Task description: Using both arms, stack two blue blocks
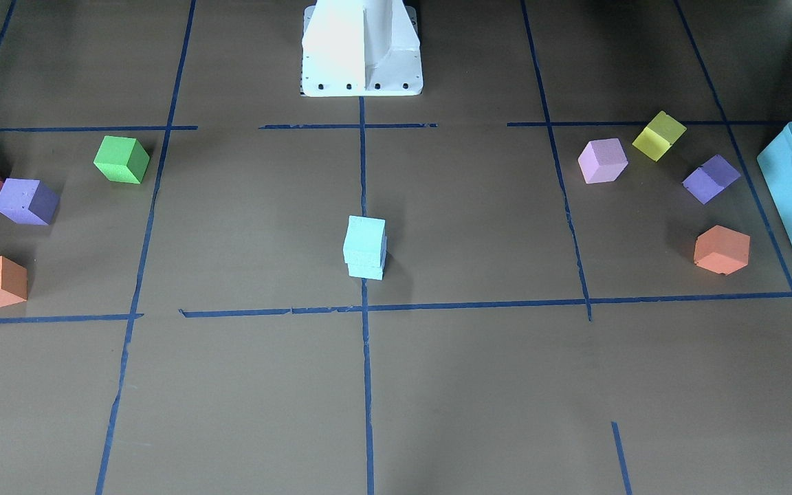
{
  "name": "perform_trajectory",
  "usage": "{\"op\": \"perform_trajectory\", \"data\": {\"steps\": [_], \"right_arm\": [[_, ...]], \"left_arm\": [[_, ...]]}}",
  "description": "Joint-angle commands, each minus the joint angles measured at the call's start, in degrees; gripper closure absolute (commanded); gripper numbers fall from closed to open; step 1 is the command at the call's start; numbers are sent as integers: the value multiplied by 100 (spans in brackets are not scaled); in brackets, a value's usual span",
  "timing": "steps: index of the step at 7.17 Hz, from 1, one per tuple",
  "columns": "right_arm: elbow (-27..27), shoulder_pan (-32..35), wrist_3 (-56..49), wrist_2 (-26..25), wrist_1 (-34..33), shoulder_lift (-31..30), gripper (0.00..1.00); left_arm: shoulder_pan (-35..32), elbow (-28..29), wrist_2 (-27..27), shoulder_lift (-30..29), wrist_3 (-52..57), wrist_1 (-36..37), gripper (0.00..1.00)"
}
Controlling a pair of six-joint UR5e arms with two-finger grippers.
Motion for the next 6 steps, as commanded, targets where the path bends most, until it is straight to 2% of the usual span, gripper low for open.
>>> {"op": "perform_trajectory", "data": {"steps": [1,2,6], "right_arm": [[-7,-1,14,1,0,2,0],[-16,-1,14,1,0,2,0],[-25,-27,14,88,9,11,0]], "left_arm": [[-593,404,-53,795,191,-25,0],[-925,754,-53,684,173,-164,0],[-946,687,-27,780,217,-174,0]]}}
